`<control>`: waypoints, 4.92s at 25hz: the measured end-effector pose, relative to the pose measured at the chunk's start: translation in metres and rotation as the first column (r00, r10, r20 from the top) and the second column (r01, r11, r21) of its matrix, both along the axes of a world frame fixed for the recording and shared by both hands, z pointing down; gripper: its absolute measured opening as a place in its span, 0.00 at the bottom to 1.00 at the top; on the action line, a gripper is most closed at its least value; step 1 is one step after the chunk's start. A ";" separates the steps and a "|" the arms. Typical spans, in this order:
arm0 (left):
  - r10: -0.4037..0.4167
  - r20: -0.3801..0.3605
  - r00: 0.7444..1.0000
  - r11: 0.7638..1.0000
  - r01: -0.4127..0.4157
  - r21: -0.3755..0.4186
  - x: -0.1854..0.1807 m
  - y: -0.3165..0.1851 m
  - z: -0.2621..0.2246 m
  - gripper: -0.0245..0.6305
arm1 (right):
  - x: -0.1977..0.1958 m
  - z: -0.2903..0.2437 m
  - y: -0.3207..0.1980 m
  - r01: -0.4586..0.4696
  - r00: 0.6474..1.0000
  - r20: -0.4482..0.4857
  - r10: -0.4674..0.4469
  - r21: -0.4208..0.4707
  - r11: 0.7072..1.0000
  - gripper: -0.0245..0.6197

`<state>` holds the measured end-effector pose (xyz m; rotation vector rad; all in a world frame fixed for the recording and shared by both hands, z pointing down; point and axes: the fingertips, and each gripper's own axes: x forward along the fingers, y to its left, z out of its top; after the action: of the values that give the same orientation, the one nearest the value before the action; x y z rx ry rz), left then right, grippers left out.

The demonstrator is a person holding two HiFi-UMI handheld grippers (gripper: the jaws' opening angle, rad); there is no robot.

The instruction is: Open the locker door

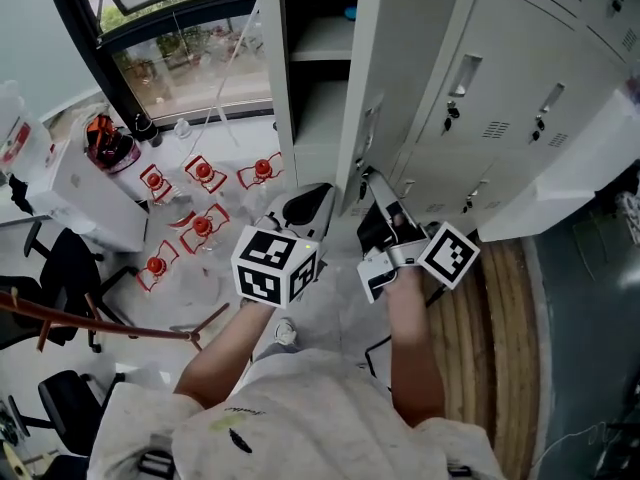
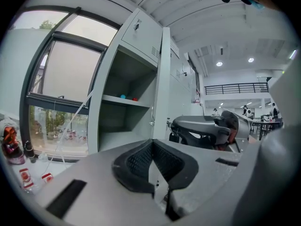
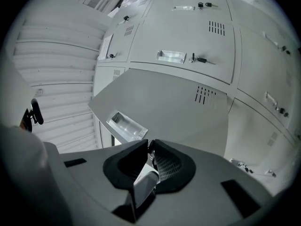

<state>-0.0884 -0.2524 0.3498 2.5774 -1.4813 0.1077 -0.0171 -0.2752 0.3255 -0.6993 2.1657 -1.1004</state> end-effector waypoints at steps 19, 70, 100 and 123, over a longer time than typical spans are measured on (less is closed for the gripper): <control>0.023 0.047 0.999 1.000 -0.023 -0.010 0.082 0.029 0.003 0.04 | 0.095 0.002 0.017 -0.040 0.998 0.051 0.040 -0.009 0.999 0.10; 0.216 0.042 0.975 0.976 -0.217 0.010 0.197 0.018 0.002 0.04 | 0.273 -0.007 -0.017 -0.392 0.917 -0.071 0.392 0.016 0.920 0.09; 0.099 -0.014 0.995 0.995 -0.099 0.005 0.098 0.005 -0.001 0.04 | 0.109 -0.020 0.030 -0.243 0.764 -0.524 0.378 0.309 0.920 0.06; -0.130 0.013 0.991 0.991 0.130 0.011 -0.014 0.002 -0.005 0.04 | -0.029 -0.016 0.031 0.037 0.585 -0.720 0.373 0.483 0.875 0.04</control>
<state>-0.1028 -0.2501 0.3446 2.4840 -1.6539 0.1011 -0.0464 -0.2446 0.3092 -1.3272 2.8518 -0.0688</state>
